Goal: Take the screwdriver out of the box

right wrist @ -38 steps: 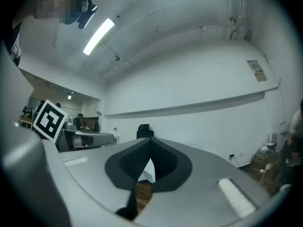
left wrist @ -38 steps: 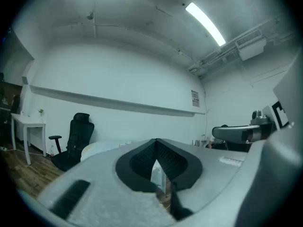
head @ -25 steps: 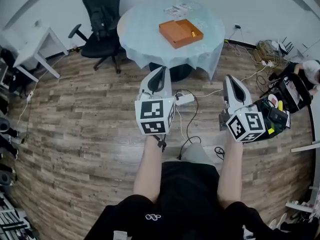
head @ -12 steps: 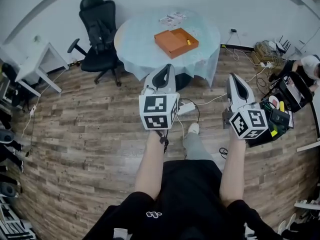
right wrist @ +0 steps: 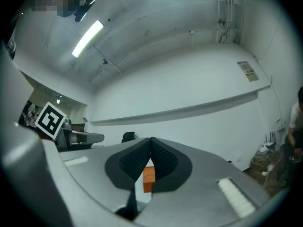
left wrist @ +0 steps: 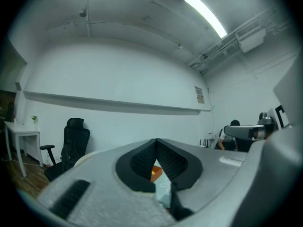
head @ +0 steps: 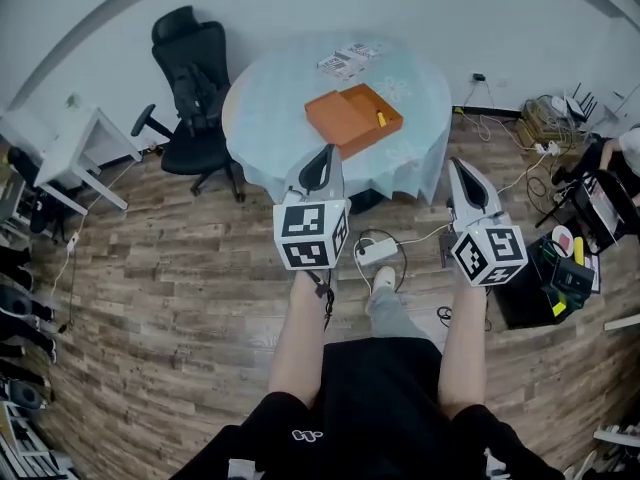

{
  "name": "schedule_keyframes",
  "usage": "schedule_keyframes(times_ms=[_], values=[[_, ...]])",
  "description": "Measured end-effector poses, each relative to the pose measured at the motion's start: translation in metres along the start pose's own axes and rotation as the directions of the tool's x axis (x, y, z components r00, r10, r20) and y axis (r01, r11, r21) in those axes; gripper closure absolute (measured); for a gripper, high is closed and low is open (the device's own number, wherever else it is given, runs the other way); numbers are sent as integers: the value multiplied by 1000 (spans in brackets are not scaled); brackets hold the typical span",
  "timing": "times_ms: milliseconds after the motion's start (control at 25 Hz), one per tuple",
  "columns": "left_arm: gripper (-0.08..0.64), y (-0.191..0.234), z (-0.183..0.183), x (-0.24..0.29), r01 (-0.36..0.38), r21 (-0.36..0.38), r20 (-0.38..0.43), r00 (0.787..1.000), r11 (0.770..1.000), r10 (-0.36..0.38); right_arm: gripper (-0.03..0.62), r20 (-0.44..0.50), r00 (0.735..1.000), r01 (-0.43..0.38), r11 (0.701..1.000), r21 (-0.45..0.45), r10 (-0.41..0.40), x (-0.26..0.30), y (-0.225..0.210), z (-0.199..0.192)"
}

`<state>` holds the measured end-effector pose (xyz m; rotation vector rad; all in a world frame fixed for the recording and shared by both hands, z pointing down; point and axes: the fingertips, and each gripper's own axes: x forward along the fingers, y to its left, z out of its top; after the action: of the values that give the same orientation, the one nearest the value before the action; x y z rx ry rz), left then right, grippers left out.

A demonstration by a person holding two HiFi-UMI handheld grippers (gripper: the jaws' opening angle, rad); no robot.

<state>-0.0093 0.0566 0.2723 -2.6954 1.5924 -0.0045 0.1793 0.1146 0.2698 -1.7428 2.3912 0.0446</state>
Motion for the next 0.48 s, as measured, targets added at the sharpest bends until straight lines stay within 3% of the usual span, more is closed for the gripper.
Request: schedule_keyframes(times_ms=[240,480], values=[[557,20,-33,118,-2,-65,-82,997,998,-3,583,-65,998,20,999,34,-18,88,-74,-26],[557,28,-101,222,-17,-130,-207,978,991,-10,583,-206,978,43,992,119,-18,173,-148,-106]])
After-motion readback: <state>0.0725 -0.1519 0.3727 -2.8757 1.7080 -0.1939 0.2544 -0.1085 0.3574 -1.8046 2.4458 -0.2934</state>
